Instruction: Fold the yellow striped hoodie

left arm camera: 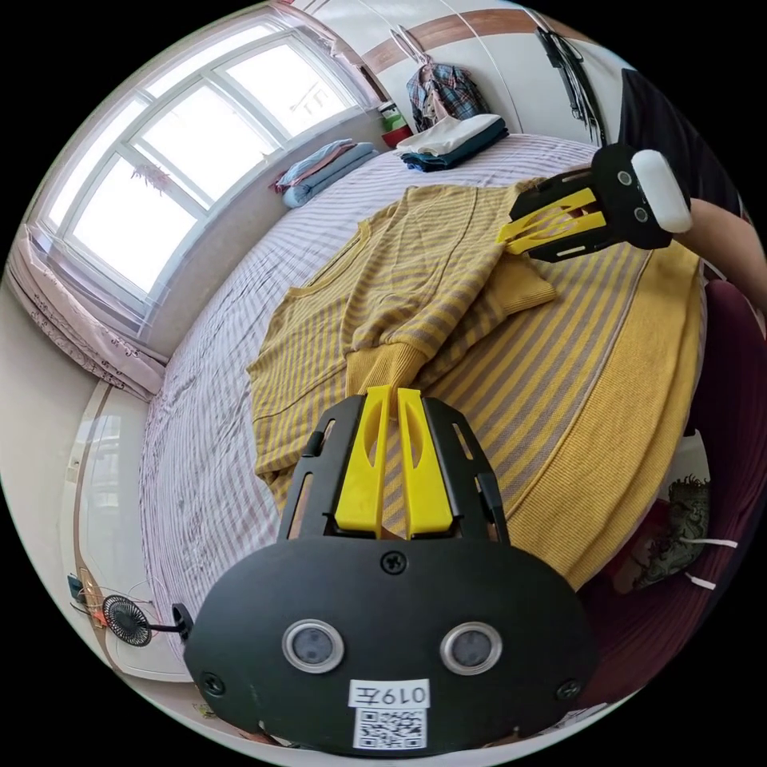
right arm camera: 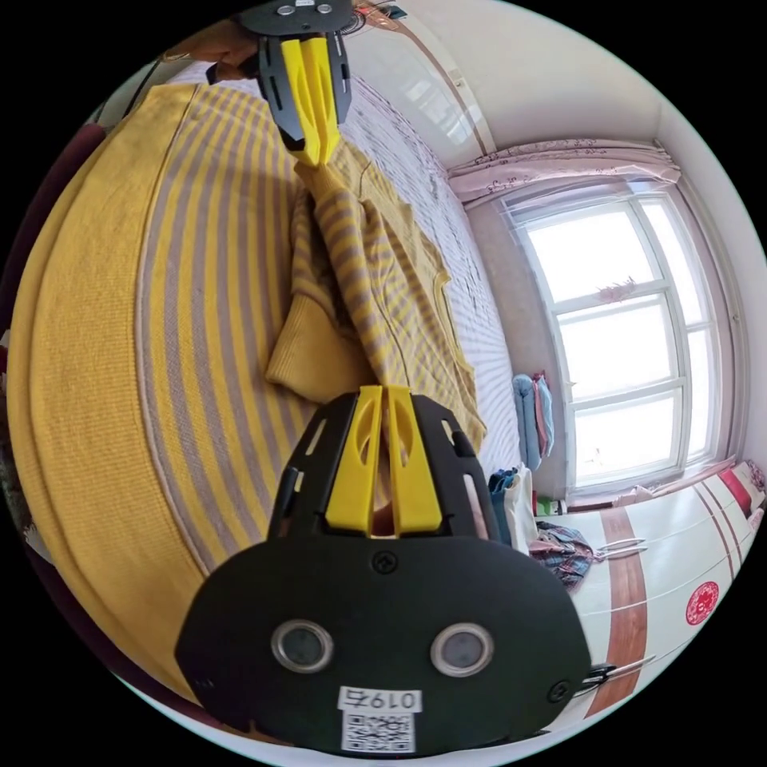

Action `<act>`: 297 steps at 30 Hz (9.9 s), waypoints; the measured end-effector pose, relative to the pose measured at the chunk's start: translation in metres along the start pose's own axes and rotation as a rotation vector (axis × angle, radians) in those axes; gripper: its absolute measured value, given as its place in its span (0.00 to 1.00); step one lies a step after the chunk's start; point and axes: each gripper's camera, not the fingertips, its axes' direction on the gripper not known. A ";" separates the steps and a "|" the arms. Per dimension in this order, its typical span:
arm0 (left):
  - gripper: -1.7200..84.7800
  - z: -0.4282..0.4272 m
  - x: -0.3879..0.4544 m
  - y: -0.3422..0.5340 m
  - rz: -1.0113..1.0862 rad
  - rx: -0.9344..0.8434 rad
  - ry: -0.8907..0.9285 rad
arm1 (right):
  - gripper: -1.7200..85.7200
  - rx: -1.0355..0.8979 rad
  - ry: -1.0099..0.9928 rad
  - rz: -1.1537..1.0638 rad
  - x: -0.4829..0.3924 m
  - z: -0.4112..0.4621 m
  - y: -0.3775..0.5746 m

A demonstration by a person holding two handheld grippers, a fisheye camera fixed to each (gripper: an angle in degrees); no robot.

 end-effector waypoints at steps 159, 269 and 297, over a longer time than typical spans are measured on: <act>0.03 0.142 -0.023 -0.238 -0.176 0.072 0.736 | 0.01 0.014 -0.217 0.576 0.258 -0.122 0.375; 0.13 -0.263 0.142 0.385 -0.026 -0.013 -0.233 | 0.16 -0.208 0.145 0.120 -0.195 -0.376 0.275; 0.12 -0.233 0.166 0.397 0.345 -0.093 -0.440 | 0.10 -0.245 0.261 0.063 -0.220 -0.354 0.278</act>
